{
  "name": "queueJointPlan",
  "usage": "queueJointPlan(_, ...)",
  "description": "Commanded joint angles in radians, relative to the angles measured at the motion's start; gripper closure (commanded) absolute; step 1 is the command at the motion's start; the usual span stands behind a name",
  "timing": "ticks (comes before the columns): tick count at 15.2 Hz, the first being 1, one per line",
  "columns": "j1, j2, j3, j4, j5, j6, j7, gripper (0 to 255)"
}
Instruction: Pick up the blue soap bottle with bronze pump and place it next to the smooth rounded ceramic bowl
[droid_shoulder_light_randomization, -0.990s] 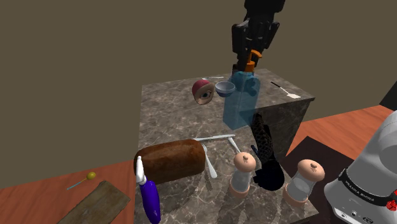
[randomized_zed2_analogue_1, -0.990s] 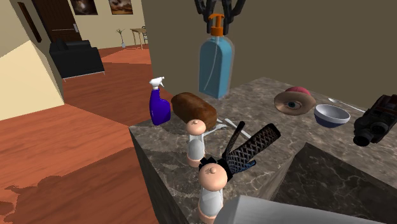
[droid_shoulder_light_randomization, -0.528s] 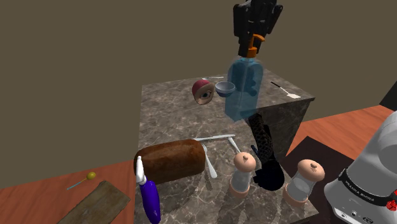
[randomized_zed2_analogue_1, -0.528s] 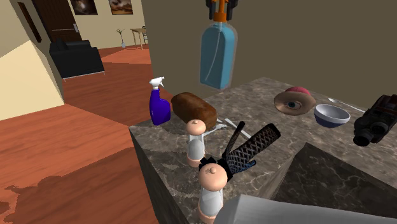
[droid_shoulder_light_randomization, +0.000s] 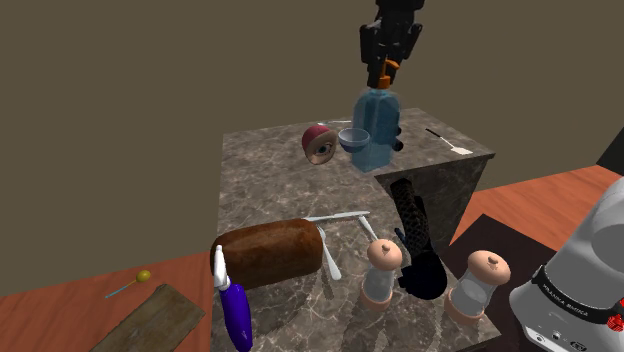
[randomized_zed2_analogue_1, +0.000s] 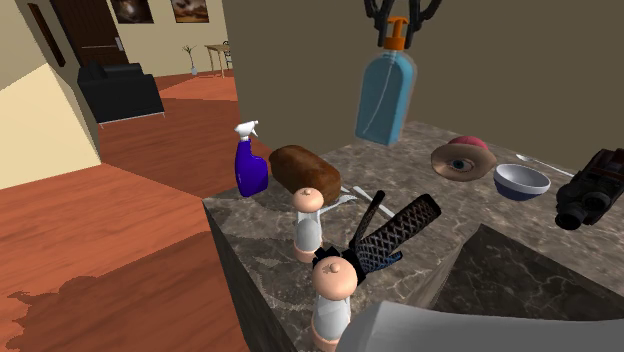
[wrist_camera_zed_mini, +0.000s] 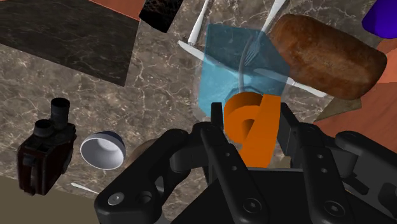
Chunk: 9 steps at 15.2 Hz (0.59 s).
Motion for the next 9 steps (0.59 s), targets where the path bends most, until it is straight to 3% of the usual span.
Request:
queueJointPlan(1, -0.014, 0.022, -0.023, -0.003, -0.012, 0.023, -0.039, 255)
queueJointPlan(9, -0.074, 0.156, -0.101, 0.036, -0.056, 0.104, -0.173, 255)
